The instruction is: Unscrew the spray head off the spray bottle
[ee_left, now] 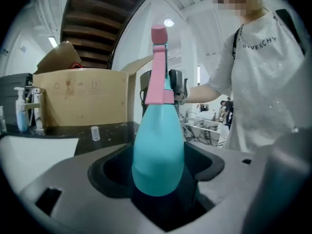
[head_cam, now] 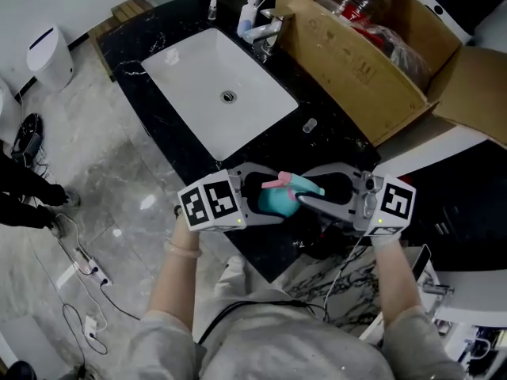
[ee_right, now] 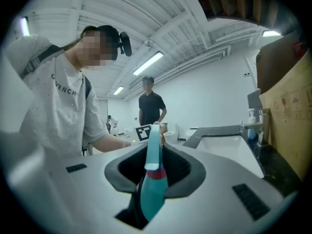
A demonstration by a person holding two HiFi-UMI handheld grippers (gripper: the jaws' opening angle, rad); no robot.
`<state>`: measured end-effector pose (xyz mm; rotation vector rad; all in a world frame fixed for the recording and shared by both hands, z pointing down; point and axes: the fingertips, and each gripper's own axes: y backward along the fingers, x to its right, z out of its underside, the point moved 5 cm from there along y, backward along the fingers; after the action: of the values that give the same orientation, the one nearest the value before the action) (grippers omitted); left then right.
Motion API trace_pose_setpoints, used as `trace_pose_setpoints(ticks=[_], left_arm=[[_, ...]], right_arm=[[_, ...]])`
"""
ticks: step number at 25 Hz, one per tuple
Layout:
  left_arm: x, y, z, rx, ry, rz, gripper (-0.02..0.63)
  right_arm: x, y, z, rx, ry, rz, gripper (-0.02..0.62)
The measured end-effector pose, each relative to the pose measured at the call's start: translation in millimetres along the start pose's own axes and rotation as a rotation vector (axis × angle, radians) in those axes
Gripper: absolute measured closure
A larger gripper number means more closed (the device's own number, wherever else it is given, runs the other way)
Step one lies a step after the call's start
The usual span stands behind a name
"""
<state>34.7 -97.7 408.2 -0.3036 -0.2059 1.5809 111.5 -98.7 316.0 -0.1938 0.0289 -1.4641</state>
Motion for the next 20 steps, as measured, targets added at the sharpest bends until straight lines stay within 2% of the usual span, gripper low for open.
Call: trace_pose_setpoints(ticks=[2, 5, 7, 10, 13, 15, 16, 20], left_arm=[[-3, 5, 0, 0.006, 0.022, -0.114, 0.265], [2, 15, 0, 0.033, 0.037, -0.349, 0.222], [9, 16, 2, 0.038, 0.046, -0.479, 0.219], [20, 6, 1, 0.056, 0.065, -0.623, 0.219], [19, -5, 1, 0.038, 0.076, -0.729, 0.219], [14, -10, 1, 0.013, 0.065, -0.755, 0.219], [13, -12, 1, 0.005, 0.059, -0.741, 0.221], [16, -13, 4, -0.008, 0.034, -0.597, 0.235]], right_arm=[[2, 0, -1, -0.011, 0.015, 0.093, 0.503], [0, -1, -1, -0.019, 0.022, 0.229, 0.503], [-2, -2, -2, -0.019, 0.011, 0.307, 0.503], [-3, -5, -3, -0.015, -0.035, 0.407, 0.505], [-4, -10, -5, -0.021, -0.081, 0.484, 0.505], [-5, -13, -7, -0.026, -0.094, 0.502, 0.505], [-6, -14, -7, -0.029, -0.099, 0.494, 0.505], [-10, -15, -5, -0.079, -0.073, 0.363, 0.505]])
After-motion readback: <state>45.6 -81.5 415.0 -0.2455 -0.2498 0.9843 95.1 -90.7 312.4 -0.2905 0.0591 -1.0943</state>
